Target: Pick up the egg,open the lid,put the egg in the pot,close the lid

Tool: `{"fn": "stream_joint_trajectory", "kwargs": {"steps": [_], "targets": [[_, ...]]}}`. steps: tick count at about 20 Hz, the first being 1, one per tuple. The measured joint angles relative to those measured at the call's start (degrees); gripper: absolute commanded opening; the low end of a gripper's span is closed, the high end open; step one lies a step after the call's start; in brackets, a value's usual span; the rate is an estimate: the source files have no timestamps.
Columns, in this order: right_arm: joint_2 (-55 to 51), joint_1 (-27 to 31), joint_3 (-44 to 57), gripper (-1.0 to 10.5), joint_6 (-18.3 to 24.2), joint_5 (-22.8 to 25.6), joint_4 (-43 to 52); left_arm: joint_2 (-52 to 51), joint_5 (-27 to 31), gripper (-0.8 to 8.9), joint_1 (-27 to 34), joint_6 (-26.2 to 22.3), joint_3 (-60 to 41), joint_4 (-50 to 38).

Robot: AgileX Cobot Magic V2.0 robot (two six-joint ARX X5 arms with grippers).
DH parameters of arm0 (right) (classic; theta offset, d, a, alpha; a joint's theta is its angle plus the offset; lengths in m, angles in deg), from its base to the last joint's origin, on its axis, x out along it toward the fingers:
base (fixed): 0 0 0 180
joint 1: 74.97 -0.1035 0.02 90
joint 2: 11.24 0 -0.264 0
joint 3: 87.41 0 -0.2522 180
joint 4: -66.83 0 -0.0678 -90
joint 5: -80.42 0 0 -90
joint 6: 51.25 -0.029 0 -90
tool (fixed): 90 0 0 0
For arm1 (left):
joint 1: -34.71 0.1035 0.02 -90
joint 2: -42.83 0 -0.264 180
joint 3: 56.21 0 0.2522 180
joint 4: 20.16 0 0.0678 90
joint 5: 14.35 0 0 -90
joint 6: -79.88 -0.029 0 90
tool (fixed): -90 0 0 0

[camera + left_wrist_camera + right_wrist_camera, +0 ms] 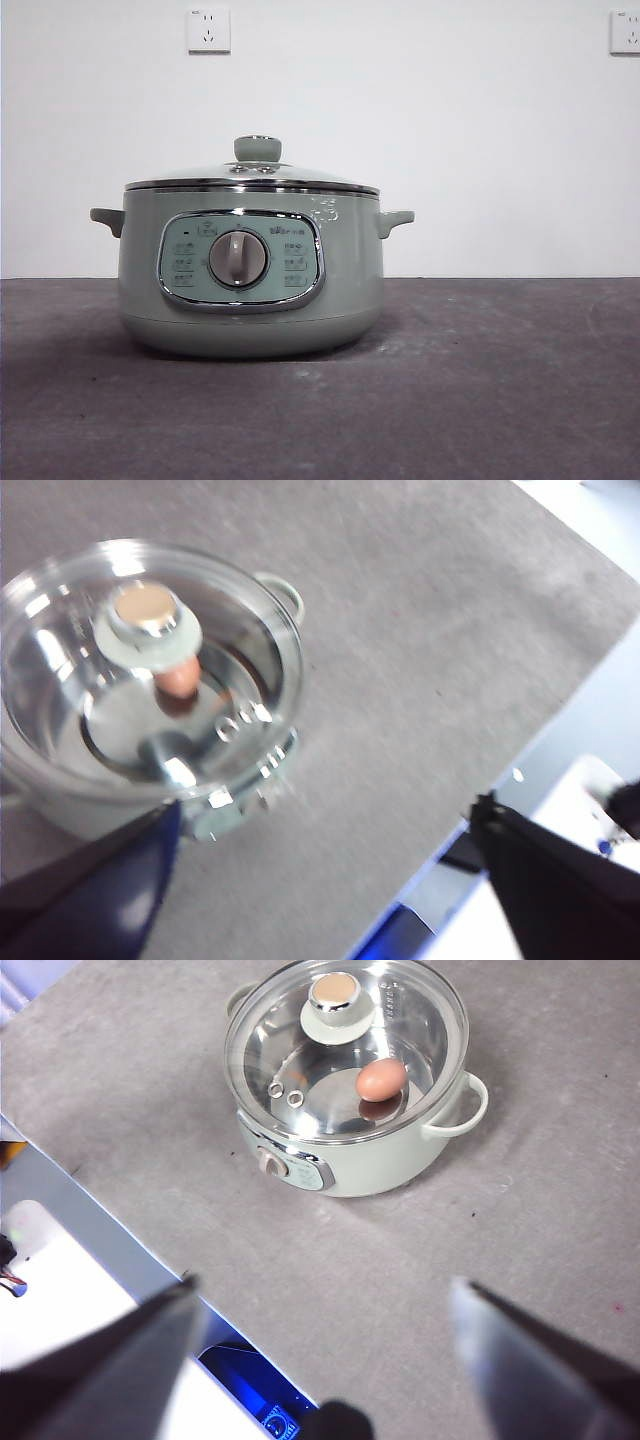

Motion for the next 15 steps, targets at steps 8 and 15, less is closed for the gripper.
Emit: {"fn": "stream_joint_trajectory", "kwargs": {"steps": [8, 15], "targets": [[0.28, 0.0, 0.0, 0.0, -0.5, 0.04, -0.02, -0.7, 0.0, -0.04, 0.0, -2.16, 0.0, 4.02], [0.26, 0.0, 0.0, 0.0, -1.11, 0.04, 0.0, -0.7, 0.09, -0.04, 0.0, -2.38, 0.0, 4.02]]}}
